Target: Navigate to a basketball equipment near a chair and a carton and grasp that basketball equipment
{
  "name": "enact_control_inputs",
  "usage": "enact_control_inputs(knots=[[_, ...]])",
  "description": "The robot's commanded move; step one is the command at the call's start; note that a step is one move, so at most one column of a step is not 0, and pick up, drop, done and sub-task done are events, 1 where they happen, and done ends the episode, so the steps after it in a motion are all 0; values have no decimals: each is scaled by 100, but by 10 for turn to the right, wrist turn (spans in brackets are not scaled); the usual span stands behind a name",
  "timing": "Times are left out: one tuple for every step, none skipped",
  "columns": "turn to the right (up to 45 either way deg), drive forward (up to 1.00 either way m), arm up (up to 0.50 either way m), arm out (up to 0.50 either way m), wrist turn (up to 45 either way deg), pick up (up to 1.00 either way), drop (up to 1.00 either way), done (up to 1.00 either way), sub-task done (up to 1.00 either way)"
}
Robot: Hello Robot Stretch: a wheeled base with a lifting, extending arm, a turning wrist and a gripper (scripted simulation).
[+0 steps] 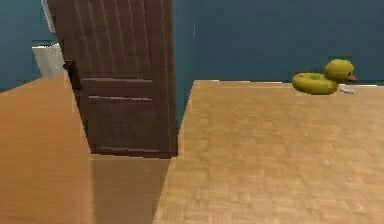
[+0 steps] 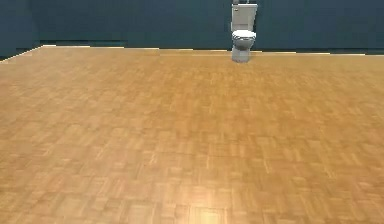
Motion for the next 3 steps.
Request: enact_control_inputs(knots=[[60, 0, 0, 0, 0, 0, 0, 0, 0], [0, 5, 0, 0, 0, 0, 0, 0, 0], [-390, 0, 0, 0, 0, 0, 0, 0, 0]])
